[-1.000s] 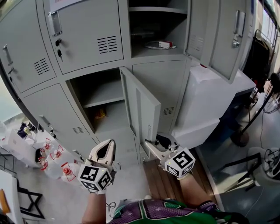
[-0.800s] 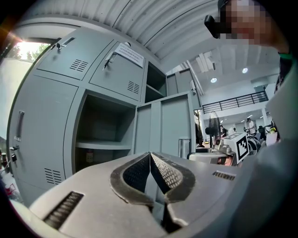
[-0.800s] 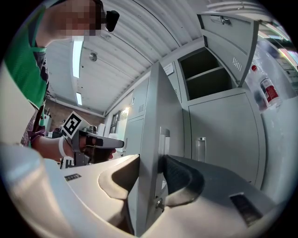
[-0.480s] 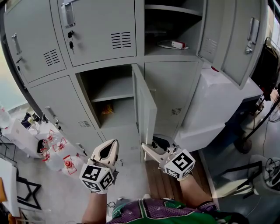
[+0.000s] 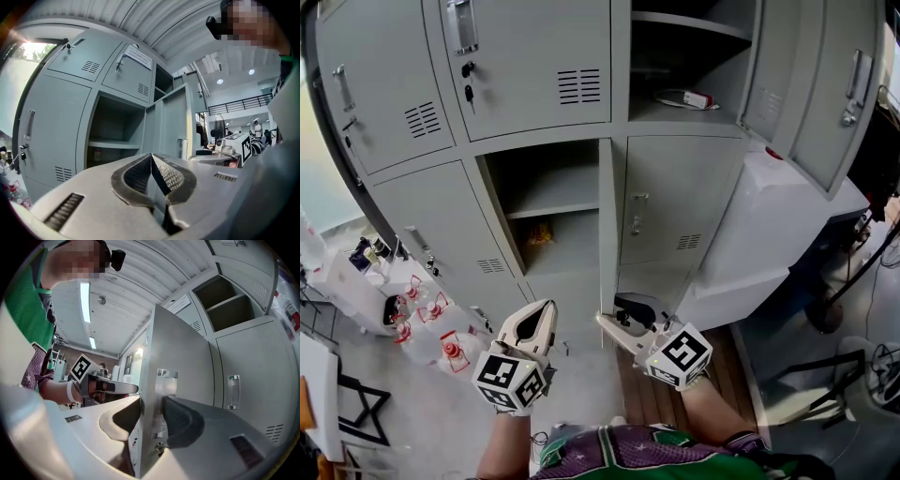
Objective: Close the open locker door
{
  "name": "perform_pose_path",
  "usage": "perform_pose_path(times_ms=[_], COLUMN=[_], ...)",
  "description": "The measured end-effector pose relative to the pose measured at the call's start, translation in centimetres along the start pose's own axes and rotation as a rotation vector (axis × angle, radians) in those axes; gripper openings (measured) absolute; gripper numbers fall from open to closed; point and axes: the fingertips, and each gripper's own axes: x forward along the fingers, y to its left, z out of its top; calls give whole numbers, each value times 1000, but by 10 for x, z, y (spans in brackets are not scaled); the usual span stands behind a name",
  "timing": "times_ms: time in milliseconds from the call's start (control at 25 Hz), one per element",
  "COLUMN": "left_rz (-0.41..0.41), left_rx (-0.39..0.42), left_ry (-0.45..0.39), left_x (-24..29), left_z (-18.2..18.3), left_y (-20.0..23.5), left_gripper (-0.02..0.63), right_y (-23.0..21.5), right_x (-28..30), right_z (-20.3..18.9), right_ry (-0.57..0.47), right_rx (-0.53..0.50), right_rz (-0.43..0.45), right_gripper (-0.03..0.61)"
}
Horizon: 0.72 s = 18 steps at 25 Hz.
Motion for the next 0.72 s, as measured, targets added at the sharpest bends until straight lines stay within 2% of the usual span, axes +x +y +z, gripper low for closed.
perform_pose_path(times_ms=[360, 720], left_rz=[16, 50], left_rx=[-21, -20], left_ry=[11, -21], left_x=[-15, -38], left_z=[5, 23], left_y=[35, 82], left_gripper=[23, 23], right_y=[13, 22], right_x=[33, 67], right_z=[1, 1], right_ry=[3, 30], right_rx=[31, 41], right_rz=[11, -41], right_gripper=[146, 147])
